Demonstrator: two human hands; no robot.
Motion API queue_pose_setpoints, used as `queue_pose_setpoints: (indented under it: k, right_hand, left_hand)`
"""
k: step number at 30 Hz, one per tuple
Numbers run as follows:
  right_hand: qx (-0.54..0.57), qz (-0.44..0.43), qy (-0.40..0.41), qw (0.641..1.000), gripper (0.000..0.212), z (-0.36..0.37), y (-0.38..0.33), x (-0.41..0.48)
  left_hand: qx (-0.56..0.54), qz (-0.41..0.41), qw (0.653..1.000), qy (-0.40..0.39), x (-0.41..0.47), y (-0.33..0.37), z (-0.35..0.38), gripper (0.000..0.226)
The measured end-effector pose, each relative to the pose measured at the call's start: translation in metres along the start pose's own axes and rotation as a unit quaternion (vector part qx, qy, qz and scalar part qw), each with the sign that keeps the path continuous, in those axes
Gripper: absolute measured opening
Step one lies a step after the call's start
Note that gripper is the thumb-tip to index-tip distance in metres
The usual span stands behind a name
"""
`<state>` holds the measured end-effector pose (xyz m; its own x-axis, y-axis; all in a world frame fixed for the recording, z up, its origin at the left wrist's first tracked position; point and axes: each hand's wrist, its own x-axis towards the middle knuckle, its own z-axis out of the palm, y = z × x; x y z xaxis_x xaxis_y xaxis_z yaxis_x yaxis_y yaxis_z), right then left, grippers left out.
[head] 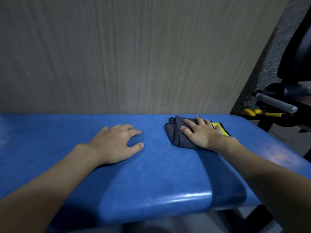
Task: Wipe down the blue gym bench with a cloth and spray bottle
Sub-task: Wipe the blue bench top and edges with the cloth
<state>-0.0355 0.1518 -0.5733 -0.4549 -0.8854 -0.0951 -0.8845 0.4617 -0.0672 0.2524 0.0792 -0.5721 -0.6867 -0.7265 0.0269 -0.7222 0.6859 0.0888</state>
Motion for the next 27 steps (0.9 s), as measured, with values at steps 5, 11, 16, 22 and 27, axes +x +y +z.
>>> queue_pose_setpoints:
  k: [5,11,16,22,27]
  right_hand:
    - [-0.004,-0.042,-0.008,0.999,0.064,0.004,-0.052,0.001]
    - [0.014,-0.116,-0.007,0.993,0.064,0.004,-0.085,0.002]
    - [0.001,-0.135,-0.025,0.991,0.068,0.002,-0.084,0.003]
    - [-0.016,-0.155,-0.025,0.988,0.067,0.005,-0.118,0.001]
    - [-0.022,-0.183,-0.023,0.983,0.067,0.009,-0.169,-0.002]
  left_hand:
    - [0.003,-0.033,0.999,0.008,-0.025,-0.035,-0.002,0.057]
    - [0.02,-0.103,0.995,0.006,-0.051,-0.07,-0.011,0.052]
    - [0.035,-0.152,0.987,-0.025,-0.08,-0.097,-0.014,0.076]
    - [0.036,-0.158,0.987,-0.019,-0.09,-0.109,-0.019,0.089]
    - [0.04,-0.176,0.983,-0.029,-0.117,-0.139,-0.024,0.083]
